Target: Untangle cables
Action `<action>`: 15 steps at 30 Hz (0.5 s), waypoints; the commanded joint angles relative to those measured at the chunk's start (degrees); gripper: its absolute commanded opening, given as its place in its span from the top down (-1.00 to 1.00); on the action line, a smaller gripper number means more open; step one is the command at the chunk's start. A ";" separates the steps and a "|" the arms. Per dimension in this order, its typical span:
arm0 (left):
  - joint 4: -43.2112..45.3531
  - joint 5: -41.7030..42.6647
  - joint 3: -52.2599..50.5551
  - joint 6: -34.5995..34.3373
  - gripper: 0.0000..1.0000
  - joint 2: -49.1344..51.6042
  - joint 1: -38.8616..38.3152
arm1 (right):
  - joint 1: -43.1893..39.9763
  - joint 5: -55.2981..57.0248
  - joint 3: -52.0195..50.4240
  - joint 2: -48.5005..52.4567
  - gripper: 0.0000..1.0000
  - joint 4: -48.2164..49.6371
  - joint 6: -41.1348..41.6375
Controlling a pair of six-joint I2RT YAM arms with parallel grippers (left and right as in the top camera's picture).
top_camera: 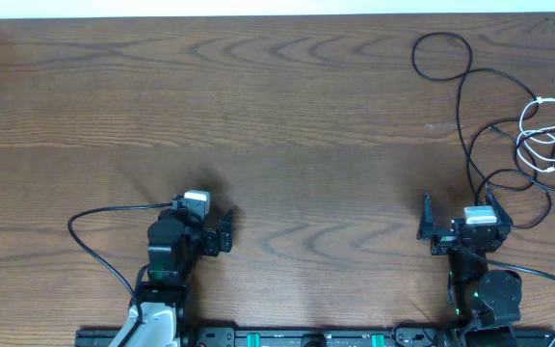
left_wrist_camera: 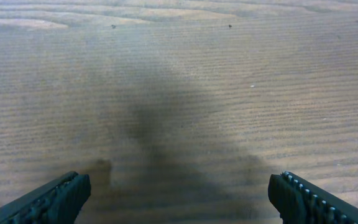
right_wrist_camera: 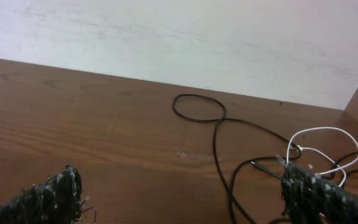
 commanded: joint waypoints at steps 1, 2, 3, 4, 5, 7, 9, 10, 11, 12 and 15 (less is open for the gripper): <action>-1.03 -0.31 -0.13 -0.74 -0.94 -1.36 0.09 | -0.20 -0.13 -0.07 -0.39 -0.98 -0.24 -0.81; -1.66 -0.31 -0.13 -0.74 -0.94 -1.88 0.09 | -0.20 -0.13 -0.07 -0.39 -0.99 -0.24 -0.81; -2.34 -0.31 -0.13 -0.76 -0.94 -2.47 0.09 | -0.20 -0.13 -0.07 -0.39 -0.98 -0.24 -0.81; -3.17 -0.31 -0.13 -0.74 -0.94 -3.17 0.09 | -0.20 -0.13 -0.07 -0.39 -0.99 -0.24 -0.83; -3.82 -0.31 -0.13 -0.74 -0.94 -3.80 0.09 | -0.20 -0.13 -0.07 -0.39 -0.98 -0.24 -0.81; -5.42 -0.31 -0.13 -0.74 -0.94 -5.33 0.09 | -0.20 -0.13 -0.07 -0.39 -0.99 -0.24 -0.81; -7.65 -0.31 -0.13 -0.74 -0.94 -7.17 0.09 | -0.20 -0.13 -0.07 -0.39 -0.99 -0.26 -0.81; -9.14 -0.31 -0.13 -0.74 -0.94 -8.44 0.09 | -0.20 -0.13 -0.07 -0.39 -0.98 -0.26 -0.81; -10.71 -0.31 -0.13 -0.74 -0.94 -9.90 0.09 | -0.20 -0.13 -0.07 -0.39 -0.98 -0.24 -0.81; -12.13 -0.33 -0.13 -0.72 -0.94 -11.32 0.09 | -0.20 -0.13 -0.07 -0.39 -0.98 -0.26 -0.81; -17.94 -0.35 -0.13 -0.70 -0.94 -17.29 0.09 | -0.20 -0.13 -0.07 -0.39 -0.99 -0.24 -0.81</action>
